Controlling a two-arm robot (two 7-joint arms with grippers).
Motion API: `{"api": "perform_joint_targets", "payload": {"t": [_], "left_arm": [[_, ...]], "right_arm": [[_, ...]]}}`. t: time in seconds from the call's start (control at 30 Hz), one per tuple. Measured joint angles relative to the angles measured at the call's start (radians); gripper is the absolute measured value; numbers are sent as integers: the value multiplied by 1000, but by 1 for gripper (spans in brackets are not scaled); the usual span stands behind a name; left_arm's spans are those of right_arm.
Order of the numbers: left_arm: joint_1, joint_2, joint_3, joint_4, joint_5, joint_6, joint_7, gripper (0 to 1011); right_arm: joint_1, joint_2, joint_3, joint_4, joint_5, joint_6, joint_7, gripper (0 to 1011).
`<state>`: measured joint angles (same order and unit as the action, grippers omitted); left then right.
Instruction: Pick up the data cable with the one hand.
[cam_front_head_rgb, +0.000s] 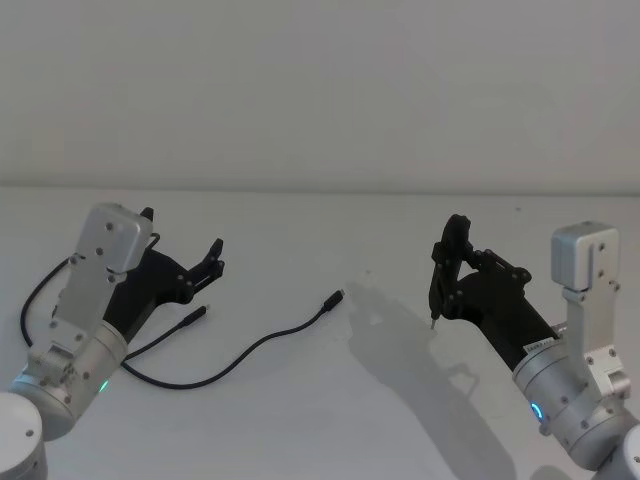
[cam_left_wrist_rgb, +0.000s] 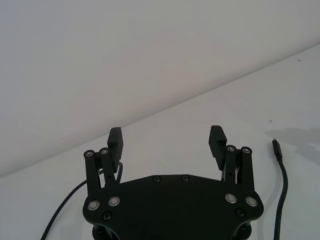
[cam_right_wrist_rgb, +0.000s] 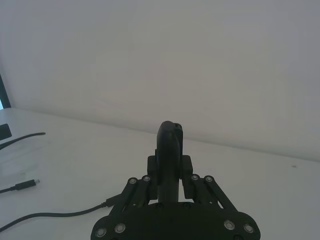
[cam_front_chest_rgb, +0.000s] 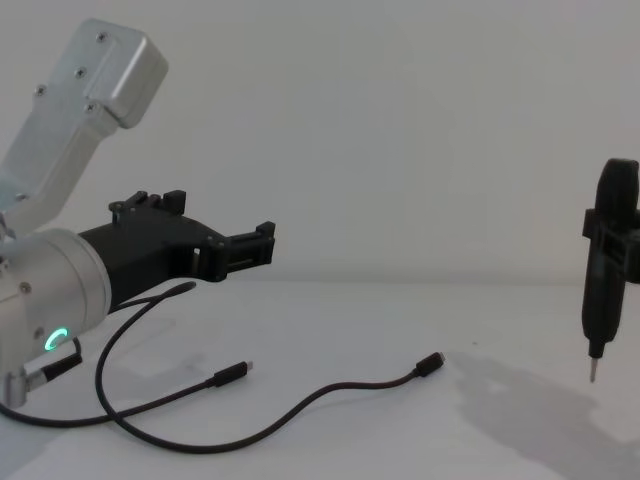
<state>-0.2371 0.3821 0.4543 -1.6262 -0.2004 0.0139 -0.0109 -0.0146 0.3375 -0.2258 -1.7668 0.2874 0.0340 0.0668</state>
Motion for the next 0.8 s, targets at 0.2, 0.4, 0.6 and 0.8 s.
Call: {"api": "perform_joint_targets", "payload": {"t": [0.2, 0.4, 0.6, 0.8], "left_arm": [[0, 0, 0, 0, 0, 0, 0, 1000], [0, 0, 0, 0, 0, 0, 0, 1001], [0, 0, 0, 0, 0, 0, -1, 1001], [-5, -1, -1, 0, -4, 0, -15, 1001]], "right_arm": [[0, 0, 0, 0, 0, 0, 0, 274], [0, 0, 0, 0, 0, 0, 0, 275], [0, 0, 0, 0, 0, 0, 0, 275], [6, -4, 1, 3, 1, -2, 5, 274]]}}
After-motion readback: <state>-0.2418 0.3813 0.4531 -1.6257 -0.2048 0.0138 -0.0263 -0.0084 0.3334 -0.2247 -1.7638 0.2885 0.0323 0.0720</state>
